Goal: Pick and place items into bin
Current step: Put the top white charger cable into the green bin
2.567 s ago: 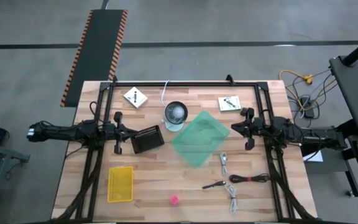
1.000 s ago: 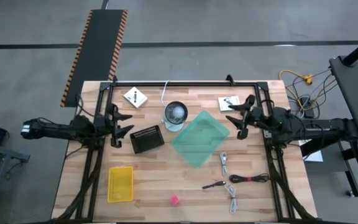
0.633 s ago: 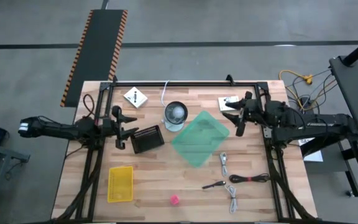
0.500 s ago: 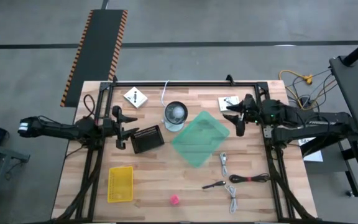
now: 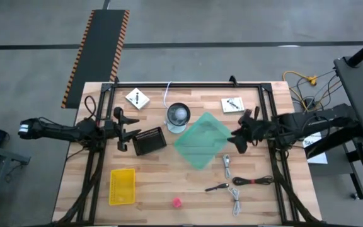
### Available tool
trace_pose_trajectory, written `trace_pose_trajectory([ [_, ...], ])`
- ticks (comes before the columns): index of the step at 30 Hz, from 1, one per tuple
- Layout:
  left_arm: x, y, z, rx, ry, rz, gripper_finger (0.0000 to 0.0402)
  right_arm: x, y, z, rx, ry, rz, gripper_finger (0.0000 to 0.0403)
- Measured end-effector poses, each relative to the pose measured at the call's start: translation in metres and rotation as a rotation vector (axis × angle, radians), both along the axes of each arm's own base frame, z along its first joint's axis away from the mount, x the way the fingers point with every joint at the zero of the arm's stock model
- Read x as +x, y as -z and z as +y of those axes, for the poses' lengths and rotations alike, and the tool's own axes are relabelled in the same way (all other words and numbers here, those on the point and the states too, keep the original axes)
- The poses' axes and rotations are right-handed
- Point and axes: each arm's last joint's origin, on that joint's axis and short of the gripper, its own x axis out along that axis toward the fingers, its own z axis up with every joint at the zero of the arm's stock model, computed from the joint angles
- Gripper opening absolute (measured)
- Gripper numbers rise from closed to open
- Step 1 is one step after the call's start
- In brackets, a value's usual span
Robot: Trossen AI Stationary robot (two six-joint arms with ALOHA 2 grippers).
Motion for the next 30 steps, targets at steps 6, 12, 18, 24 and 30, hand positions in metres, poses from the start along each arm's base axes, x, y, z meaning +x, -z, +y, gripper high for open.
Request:
trace_pose_trajectory([
  [6, 0.000, 0.001, 0.000, 0.001, 0.000, 0.007, 0.0183, 0.006, 0.011, 0.021, 0.029, 0.084, 0.028, 0.0203],
  [12, 0.000, 0.001, 0.000, 0.042, -0.007, 0.013, 0.0183, 0.019, 0.029, 0.031, 0.074, 0.154, 0.108, 0.0203],
  [18, 0.000, 0.001, 0.000, 0.043, -0.007, 0.013, 0.0183, 0.033, 0.052, 0.037, 0.075, 0.222, 0.210, 0.0203],
  [24, 0.000, 0.001, 0.000, 0.043, -0.006, 0.013, 0.0183, 0.041, 0.069, 0.040, 0.079, 0.265, 0.283, 0.0203],
  [30, 0.000, 0.000, 0.000, 0.043, -0.007, 0.009, 0.0183, 0.050, 0.079, 0.044, 0.085, 0.287, 0.318, 0.0203],
])
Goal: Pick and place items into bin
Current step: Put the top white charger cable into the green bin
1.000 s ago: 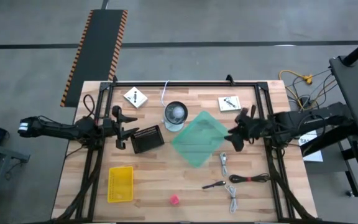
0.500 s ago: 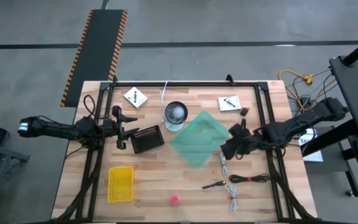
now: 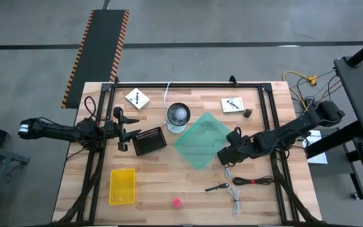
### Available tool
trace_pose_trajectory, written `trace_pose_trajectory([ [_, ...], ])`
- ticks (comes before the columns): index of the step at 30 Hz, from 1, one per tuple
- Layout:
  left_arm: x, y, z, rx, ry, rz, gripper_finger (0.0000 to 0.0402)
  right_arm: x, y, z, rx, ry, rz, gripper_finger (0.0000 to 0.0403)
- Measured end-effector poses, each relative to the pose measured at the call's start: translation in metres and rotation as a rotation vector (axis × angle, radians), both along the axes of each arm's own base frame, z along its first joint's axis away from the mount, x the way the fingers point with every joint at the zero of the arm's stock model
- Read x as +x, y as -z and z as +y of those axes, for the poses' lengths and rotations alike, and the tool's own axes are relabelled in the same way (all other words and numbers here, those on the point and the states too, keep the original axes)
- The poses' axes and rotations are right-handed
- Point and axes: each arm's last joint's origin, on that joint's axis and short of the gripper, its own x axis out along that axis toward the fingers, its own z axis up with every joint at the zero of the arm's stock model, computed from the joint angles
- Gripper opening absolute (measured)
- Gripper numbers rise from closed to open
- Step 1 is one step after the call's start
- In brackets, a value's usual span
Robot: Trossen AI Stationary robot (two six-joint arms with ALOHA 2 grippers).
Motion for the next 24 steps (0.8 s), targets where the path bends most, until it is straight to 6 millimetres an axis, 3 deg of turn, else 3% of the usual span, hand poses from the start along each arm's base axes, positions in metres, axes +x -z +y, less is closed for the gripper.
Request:
trace_pose_trajectory([
  [9, 0.000, 0.001, 0.000, 0.000, 0.000, 0.005, 0.0183, 0.005, 0.014, 0.010, 0.158, 0.000, 0.100, 0.0203],
  [24, 0.000, 0.001, 0.000, 0.001, 0.000, 0.004, 0.0183, 0.012, 0.027, 0.020, 0.146, 0.009, 0.149, 0.0203],
])
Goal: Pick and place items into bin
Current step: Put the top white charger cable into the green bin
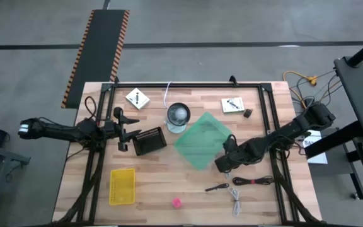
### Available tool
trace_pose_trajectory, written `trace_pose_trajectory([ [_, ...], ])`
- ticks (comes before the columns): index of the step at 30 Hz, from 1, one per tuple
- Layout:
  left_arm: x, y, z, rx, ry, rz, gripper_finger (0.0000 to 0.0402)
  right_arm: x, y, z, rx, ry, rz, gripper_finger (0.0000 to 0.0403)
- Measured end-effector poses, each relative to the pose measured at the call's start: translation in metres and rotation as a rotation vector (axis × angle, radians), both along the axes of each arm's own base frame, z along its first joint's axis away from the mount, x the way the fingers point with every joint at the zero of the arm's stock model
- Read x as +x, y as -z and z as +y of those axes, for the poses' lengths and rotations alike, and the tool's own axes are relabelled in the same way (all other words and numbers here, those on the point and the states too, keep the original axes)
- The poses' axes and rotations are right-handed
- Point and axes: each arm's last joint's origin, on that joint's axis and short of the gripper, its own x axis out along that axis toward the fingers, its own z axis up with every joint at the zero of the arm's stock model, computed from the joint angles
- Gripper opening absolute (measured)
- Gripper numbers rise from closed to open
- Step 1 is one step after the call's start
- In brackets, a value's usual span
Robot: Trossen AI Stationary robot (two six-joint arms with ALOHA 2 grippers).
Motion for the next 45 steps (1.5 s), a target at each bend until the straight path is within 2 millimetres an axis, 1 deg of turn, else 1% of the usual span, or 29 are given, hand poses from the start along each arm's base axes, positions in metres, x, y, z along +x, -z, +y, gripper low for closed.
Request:
trace_pose_trajectory([
  [25, 0.000, 0.000, 0.000, 0.000, -0.001, -0.003, 0.0183, 0.008, 0.018, 0.003, -0.014, -0.008, 0.036, 0.0203],
  [45, 0.000, 0.000, 0.000, 0.000, -0.001, 0.001, 0.0183, 0.007, 0.019, 0.004, -0.006, -0.068, 0.052, 0.0203],
])
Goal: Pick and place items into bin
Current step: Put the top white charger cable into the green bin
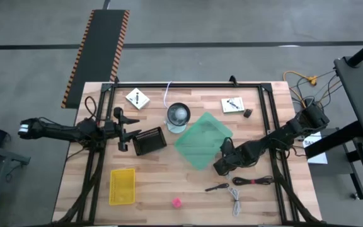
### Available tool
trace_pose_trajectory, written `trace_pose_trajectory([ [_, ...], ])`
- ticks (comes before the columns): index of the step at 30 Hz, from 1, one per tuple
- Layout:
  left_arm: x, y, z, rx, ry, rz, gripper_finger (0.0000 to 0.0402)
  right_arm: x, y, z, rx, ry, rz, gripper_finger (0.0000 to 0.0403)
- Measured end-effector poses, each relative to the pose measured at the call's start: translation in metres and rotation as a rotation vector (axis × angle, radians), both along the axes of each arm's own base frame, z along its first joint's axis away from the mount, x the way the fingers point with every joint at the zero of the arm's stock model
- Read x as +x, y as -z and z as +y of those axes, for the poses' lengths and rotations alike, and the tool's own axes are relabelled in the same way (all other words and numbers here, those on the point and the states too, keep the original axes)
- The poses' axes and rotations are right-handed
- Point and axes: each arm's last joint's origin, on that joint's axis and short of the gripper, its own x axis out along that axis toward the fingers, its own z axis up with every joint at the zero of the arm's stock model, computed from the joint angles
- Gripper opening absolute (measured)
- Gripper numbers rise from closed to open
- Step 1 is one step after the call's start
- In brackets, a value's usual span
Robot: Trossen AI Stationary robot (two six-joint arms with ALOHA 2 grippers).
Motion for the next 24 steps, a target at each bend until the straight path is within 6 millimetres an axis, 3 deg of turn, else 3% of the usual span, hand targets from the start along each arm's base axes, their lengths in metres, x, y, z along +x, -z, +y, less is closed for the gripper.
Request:
trace_pose_trajectory([
  [24, -0.0002, -0.0002, 0.0000, 0.000, 0.000, -0.002, 0.0183, -0.0012, 0.0012, 0.0005, 0.022, -0.031, 0.020, 0.0198],
])
